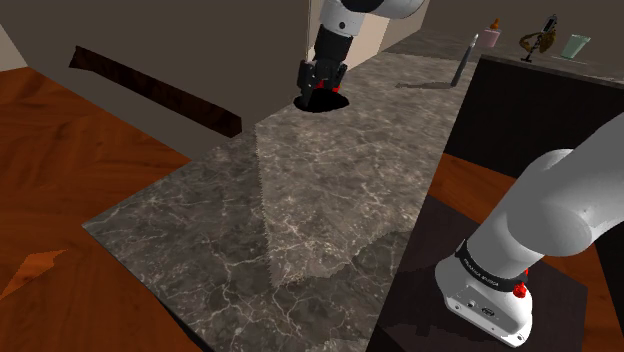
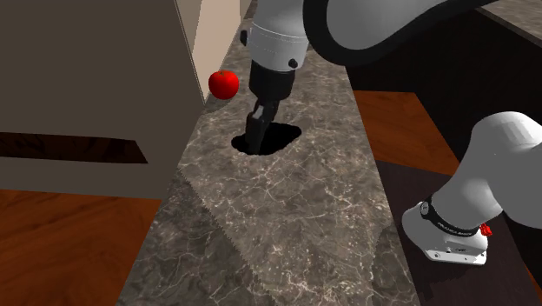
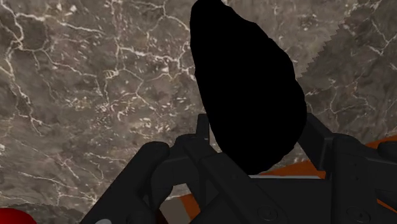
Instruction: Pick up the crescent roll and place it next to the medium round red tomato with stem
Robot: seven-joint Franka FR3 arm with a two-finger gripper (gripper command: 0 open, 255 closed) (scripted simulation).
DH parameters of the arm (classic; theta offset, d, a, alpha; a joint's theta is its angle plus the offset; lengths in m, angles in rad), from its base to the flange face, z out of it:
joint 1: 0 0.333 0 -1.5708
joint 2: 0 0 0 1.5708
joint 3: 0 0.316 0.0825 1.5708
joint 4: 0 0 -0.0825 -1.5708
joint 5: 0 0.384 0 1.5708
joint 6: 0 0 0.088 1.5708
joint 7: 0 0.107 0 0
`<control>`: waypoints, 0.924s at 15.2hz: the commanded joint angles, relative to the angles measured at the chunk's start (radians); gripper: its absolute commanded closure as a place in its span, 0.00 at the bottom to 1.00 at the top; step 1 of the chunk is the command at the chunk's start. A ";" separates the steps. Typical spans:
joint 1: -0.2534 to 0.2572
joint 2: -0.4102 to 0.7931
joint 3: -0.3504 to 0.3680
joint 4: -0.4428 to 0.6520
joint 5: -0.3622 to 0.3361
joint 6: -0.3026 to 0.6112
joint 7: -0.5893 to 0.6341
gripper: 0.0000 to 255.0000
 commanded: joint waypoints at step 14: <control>-0.139 0.274 -0.193 0.315 0.010 -0.102 -0.322 1.00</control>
